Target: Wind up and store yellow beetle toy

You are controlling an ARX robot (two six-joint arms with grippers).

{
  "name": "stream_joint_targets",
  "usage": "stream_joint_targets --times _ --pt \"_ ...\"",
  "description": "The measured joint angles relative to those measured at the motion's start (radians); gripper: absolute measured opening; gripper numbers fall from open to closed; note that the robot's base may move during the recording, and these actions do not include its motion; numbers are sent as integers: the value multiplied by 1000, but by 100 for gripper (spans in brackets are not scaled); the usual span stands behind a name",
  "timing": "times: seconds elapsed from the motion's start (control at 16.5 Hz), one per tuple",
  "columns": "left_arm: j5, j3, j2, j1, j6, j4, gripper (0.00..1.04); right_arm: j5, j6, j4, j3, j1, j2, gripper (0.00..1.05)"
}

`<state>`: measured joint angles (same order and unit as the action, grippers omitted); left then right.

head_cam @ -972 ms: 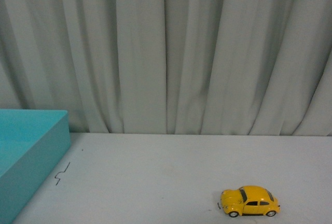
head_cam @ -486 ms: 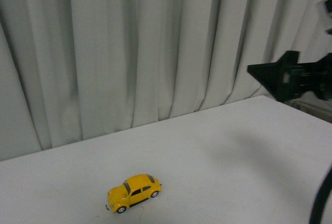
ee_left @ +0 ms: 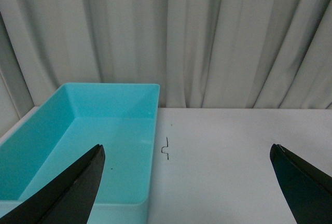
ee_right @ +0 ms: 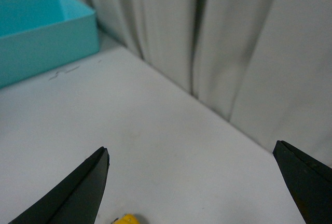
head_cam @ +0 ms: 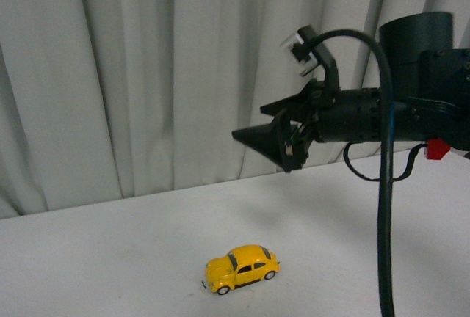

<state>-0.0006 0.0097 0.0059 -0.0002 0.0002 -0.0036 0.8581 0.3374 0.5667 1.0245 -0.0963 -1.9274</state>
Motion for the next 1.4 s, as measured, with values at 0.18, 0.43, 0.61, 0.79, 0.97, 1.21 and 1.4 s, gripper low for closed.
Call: stream_joint_targets --times 0.18,0.43,0.61,0.79,0.97,1.21,1.4 --pt "0 0 0 0 0 0 98 71 347 -358 172 24 -103 98" --pt "0 0 0 0 0 0 98 54 827 -850 371 47 -265 98" --pt "0 0 0 0 0 0 98 -27 1099 -1084 446 58 -347 98" --pt "0 0 0 0 0 0 98 -137 1323 -1168 512 65 -411 98" --pt "0 0 0 0 0 0 98 -169 1379 -1167 587 81 -470 98" --pt "0 0 0 0 0 0 98 -188 1393 -1252 647 124 -489 98" --pt "0 0 0 0 0 0 98 -256 1392 -1298 662 122 -512 76"
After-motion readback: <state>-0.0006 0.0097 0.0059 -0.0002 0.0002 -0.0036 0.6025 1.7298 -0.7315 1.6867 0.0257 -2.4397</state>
